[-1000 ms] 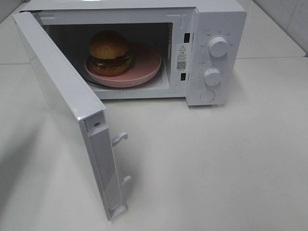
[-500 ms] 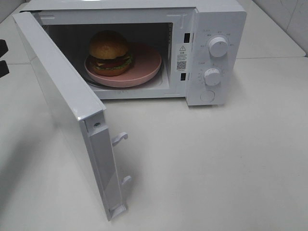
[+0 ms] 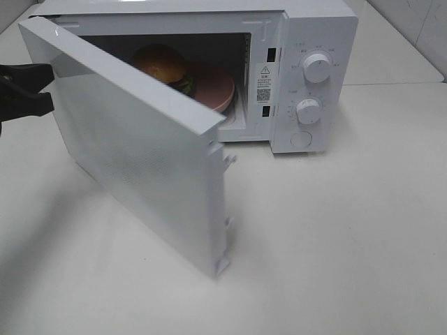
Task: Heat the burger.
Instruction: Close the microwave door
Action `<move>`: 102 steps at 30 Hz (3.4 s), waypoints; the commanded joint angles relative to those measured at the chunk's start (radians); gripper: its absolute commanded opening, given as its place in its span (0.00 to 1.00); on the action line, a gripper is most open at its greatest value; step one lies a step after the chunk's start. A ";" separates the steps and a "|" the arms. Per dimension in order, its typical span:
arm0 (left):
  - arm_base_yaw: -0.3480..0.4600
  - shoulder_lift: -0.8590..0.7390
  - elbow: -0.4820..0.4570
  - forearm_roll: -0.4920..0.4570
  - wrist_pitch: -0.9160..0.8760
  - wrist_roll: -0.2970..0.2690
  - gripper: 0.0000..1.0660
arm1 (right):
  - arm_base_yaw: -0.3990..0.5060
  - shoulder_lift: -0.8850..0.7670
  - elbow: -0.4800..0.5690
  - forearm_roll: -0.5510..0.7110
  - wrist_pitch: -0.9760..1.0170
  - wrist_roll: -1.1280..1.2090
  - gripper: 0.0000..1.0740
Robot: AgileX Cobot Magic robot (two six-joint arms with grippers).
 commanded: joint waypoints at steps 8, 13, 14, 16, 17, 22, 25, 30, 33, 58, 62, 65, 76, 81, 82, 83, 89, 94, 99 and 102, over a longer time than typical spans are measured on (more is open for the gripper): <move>-0.092 0.006 -0.019 -0.085 -0.013 0.030 0.00 | -0.006 -0.028 0.001 -0.002 -0.006 0.005 0.67; -0.117 0.006 -0.026 -0.095 0.004 0.029 0.00 | -0.006 -0.028 0.001 -0.002 -0.006 0.005 0.67; -0.120 0.007 -0.026 -0.096 0.004 0.029 0.00 | -0.006 -0.028 0.001 -0.002 -0.006 0.005 0.67; -0.121 0.008 -0.026 -0.096 0.004 0.028 0.00 | -0.006 -0.028 0.001 -0.002 -0.006 0.005 0.67; -0.126 0.008 -0.026 -0.098 0.004 0.025 0.00 | -0.006 -0.028 0.001 -0.002 -0.006 0.005 0.67; -0.156 0.008 -0.026 -0.122 0.004 0.027 0.00 | -0.006 -0.028 0.001 -0.002 -0.006 0.005 0.67; -0.186 0.027 -0.028 -0.136 0.003 0.029 0.00 | -0.006 -0.028 0.001 -0.002 -0.006 0.005 0.67; -0.212 0.060 -0.041 -0.149 0.001 0.029 0.00 | -0.006 -0.028 0.001 -0.002 -0.006 0.005 0.67; -0.238 0.067 -0.063 -0.170 0.007 0.029 0.00 | -0.006 -0.028 0.001 -0.002 -0.006 0.005 0.67; -0.473 0.198 -0.300 -0.456 0.137 0.199 0.00 | -0.006 -0.028 0.001 -0.002 -0.006 0.005 0.67; -0.505 0.216 -0.320 -0.551 0.147 0.253 0.00 | -0.006 -0.028 0.001 -0.002 -0.006 0.005 0.67; -0.531 0.229 -0.339 -0.584 0.161 0.277 0.00 | -0.006 -0.028 0.001 -0.002 -0.006 0.005 0.67; -0.616 0.271 -0.395 -0.789 0.164 0.401 0.00 | -0.006 -0.028 0.001 -0.002 -0.006 0.005 0.67; -0.639 0.296 -0.437 -0.870 0.168 0.455 0.00 | -0.006 -0.028 0.001 -0.002 -0.006 0.005 0.67; -0.649 0.305 -0.457 -0.885 0.169 0.465 0.00 | -0.006 -0.028 0.001 -0.002 -0.006 0.005 0.67; -0.649 0.305 -0.457 -0.885 0.169 0.465 0.00 | -0.006 -0.028 0.001 -0.002 -0.006 0.005 0.67; -0.671 0.342 -0.528 -0.907 0.188 0.479 0.00 | -0.006 -0.028 0.001 -0.002 -0.006 0.005 0.67; -0.672 0.366 -0.580 -0.963 0.211 0.536 0.00 | -0.006 -0.028 0.001 -0.002 -0.006 0.005 0.67; -0.672 0.385 -0.621 -1.011 0.235 0.581 0.00 | -0.006 -0.028 0.001 -0.002 -0.006 0.005 0.67; -0.672 0.401 -0.645 -1.017 0.239 0.588 0.00 | -0.006 -0.028 0.001 -0.002 -0.006 0.005 0.67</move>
